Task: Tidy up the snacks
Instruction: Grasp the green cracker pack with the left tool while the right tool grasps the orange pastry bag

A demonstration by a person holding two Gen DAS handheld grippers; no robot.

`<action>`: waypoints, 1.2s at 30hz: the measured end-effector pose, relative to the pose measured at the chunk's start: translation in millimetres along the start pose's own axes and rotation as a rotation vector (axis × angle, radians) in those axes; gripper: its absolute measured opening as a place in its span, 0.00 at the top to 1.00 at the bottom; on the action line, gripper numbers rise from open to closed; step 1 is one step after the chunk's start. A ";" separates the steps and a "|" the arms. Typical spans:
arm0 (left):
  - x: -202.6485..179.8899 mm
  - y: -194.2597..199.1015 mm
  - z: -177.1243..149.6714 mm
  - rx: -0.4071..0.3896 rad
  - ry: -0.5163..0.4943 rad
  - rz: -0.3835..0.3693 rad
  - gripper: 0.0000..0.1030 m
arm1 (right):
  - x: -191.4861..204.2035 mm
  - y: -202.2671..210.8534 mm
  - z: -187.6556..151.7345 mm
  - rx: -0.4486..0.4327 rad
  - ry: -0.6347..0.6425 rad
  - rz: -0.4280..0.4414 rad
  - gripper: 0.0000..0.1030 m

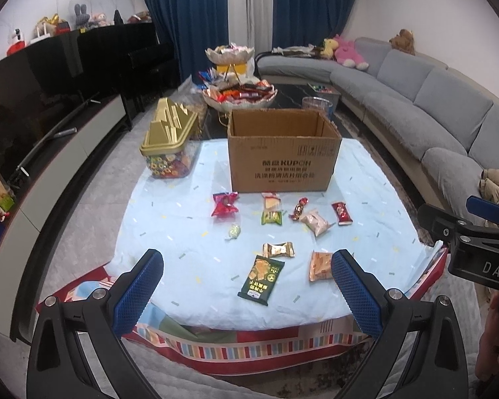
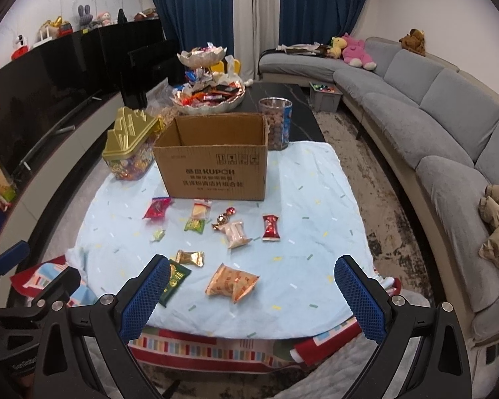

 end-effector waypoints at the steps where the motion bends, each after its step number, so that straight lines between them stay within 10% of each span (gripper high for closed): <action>1: -0.6 -3.7 -0.4 0.007 -0.001 -0.002 0.01 | 0.9 -4.1 0.4 0.007 0.003 0.000 0.02; 36: -8.2 -180.9 -29.0 0.363 -0.111 -0.098 0.03 | 11.2 -162.6 -17.2 0.329 0.030 0.010 0.03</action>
Point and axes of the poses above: each gripper's, at about its wrist camera, not at the fingertips, and y roughly against the way its jaws point, x to its left, z to its top, the point moved 1 cm from there along -y, roughly the way its jaws point, and after that the axes turned 2 degrees about z, right-handed, at the moved point
